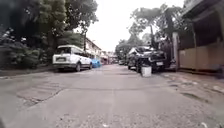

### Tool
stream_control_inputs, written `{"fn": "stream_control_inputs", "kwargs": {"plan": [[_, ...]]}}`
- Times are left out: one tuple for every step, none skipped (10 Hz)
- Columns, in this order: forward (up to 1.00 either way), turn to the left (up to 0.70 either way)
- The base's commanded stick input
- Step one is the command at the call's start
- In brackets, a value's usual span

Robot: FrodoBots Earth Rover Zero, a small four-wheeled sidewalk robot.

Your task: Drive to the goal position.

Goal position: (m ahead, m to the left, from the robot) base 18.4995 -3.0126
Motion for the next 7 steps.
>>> {"fn": "stream_control_inputs", "kwargs": {"plan": [[1.0, 0.0], [1.0, 0.0], [1.0, 0.0], [1.0, 0.0], [1.0, 0.0], [1.0, 0.0], [1.0, 0.0]]}}
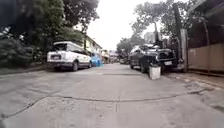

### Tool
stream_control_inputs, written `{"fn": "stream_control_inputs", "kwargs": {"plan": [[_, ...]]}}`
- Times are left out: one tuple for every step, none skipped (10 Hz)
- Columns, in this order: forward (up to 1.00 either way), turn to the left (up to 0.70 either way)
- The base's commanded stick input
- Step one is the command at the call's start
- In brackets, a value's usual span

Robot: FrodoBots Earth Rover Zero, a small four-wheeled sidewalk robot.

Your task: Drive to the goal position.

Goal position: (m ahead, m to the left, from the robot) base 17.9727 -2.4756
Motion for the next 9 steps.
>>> {"fn": "stream_control_inputs", "kwargs": {"plan": [[1.0, 0.0], [1.0, 0.0], [1.0, 0.0], [1.0, 0.0], [1.0, 0.0], [1.0, 0.0], [1.0, 0.0], [1.0, 0.0], [1.0, 0.0]]}}
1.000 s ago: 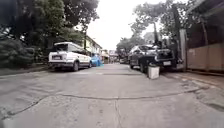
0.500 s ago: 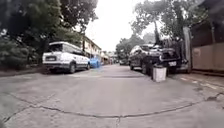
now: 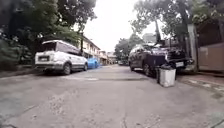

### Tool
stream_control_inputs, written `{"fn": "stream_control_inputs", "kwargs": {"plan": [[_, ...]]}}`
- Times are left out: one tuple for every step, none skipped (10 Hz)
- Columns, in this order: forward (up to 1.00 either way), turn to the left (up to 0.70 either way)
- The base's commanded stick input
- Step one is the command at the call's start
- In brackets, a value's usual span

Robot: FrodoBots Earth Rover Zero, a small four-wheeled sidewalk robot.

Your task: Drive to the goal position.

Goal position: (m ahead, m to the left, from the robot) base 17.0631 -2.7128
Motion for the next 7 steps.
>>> {"fn": "stream_control_inputs", "kwargs": {"plan": [[1.0, 0.0], [1.0, 0.27], [1.0, 0.27], [1.0, 0.18], [1.0, 0.0], [1.0, 0.0], [1.0, 0.08]]}}
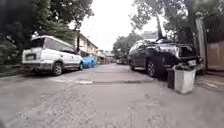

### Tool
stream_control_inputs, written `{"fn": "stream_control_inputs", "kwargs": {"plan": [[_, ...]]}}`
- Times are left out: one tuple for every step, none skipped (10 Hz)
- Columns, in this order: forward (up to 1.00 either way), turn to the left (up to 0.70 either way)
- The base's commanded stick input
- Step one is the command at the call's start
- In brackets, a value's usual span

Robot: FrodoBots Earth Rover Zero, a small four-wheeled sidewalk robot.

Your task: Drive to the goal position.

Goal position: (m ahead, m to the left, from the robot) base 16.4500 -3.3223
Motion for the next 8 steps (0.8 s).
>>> {"fn": "stream_control_inputs", "kwargs": {"plan": [[1.0, 0.27], [1.0, 0.27], [1.0, 0.21], [1.0, 0.0], [1.0, 0.0], [1.0, 0.0], [1.0, 0.0], [1.0, 0.0]]}}
